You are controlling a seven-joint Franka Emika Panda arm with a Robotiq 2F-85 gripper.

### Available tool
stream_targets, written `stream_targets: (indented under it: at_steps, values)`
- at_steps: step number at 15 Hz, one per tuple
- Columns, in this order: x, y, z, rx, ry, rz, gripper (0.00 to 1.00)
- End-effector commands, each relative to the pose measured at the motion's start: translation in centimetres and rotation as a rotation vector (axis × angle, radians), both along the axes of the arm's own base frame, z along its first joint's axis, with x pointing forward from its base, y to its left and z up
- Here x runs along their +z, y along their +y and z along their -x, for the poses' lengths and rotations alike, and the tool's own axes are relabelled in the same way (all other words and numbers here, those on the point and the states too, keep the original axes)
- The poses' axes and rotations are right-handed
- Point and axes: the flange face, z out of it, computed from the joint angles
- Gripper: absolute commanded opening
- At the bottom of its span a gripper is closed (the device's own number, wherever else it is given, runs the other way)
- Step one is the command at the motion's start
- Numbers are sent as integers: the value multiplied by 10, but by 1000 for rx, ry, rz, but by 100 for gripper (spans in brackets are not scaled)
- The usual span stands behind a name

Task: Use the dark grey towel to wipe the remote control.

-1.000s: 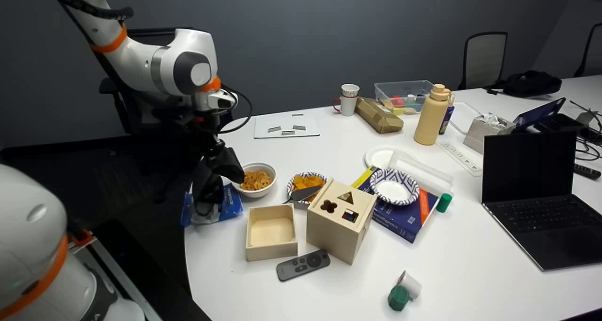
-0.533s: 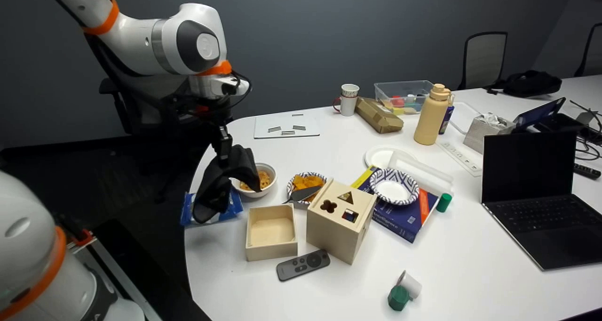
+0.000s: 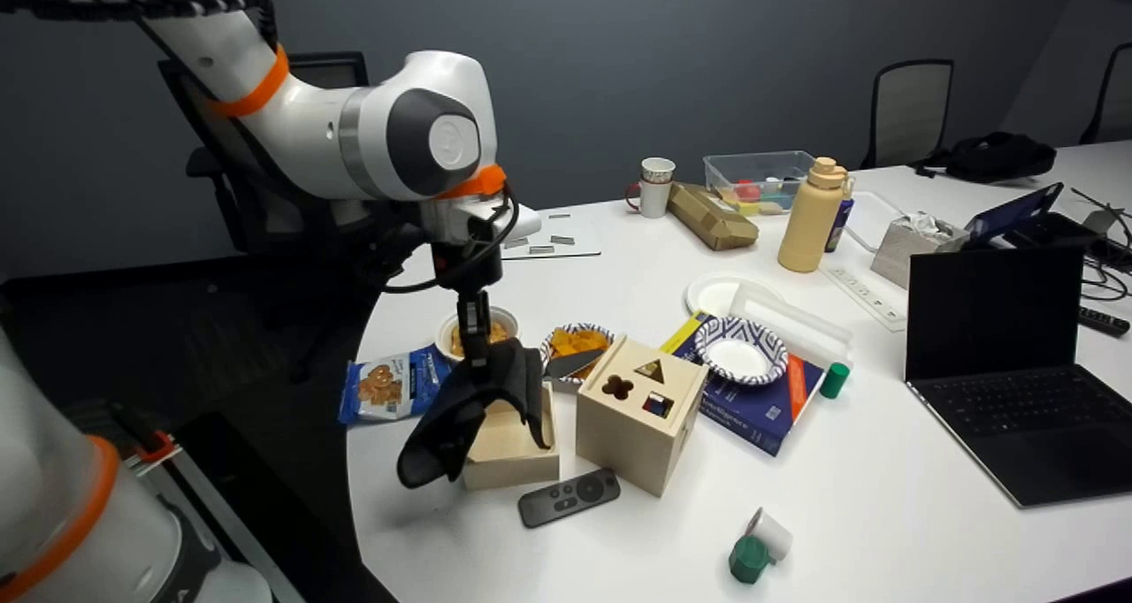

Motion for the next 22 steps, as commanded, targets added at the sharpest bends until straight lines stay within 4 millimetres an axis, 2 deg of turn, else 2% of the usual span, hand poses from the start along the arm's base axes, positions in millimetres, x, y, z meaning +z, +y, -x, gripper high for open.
stream_targets:
  at_steps: [1,2,5,7,10,12,14,15,17,20,21,22]
  values:
    - [4,-49,4,-122,-139,25,2]
    - [4,-65,-5,-149,-180,27,2]
    - [9,-116,-2,-222,-280,45,2]
    - [7,-150,6,-271,-318,50,2]
    - [-3,-187,21,-316,-356,43,2]
    - [-17,-199,28,-315,-388,15,2]
    - [-29,-199,30,-274,-437,-31,2]
    - [-16,-199,28,-296,-400,3,8]
    - [-29,-199,30,-288,-414,-24,8]
    - [-33,-198,30,-284,-414,-31,8]
    - [-41,-201,25,-303,-396,-25,2]
    - [-61,-203,25,-313,-367,-48,2]
